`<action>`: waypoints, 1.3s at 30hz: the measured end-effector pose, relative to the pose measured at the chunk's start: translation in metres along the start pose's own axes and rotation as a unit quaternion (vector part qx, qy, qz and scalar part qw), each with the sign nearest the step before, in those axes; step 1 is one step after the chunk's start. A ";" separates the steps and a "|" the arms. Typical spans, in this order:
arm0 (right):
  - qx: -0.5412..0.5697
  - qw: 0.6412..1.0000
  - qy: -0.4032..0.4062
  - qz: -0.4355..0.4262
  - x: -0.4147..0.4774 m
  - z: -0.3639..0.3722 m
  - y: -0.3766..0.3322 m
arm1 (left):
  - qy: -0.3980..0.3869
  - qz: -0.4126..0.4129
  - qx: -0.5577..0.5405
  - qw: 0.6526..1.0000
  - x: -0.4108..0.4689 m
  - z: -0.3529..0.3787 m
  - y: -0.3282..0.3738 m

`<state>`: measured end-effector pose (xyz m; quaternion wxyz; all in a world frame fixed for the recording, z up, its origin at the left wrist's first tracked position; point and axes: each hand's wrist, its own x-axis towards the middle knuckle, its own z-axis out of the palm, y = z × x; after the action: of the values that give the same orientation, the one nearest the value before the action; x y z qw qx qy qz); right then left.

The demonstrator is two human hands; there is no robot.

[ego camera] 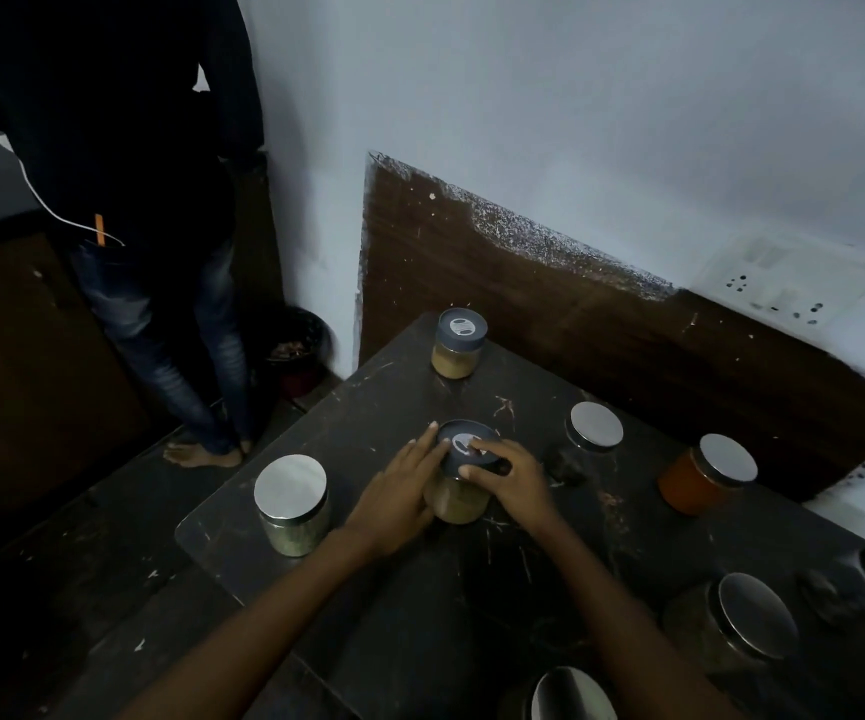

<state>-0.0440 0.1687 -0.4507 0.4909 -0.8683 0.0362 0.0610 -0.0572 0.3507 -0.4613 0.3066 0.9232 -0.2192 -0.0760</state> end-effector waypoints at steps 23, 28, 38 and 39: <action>0.107 0.965 -0.231 0.064 -0.063 -0.060 -0.040 | 0.046 0.118 -0.025 0.992 -0.025 -0.027 0.029; -0.023 0.968 -0.250 0.022 -0.067 -0.052 -0.035 | 0.032 0.109 -0.038 0.993 -0.025 -0.027 0.031; -0.112 0.979 -0.161 -0.057 -0.072 -0.045 -0.046 | -0.041 0.137 -0.023 0.989 -0.021 -0.037 0.045; -0.108 0.980 -0.159 -0.057 -0.072 -0.045 -0.047 | -0.041 0.140 -0.002 0.989 -0.020 -0.037 0.047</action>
<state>-0.1067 0.1551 -0.3776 0.3961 -0.8962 -0.0983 0.1741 -0.0819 0.3458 -0.4034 0.3071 0.8788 -0.3582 -0.0711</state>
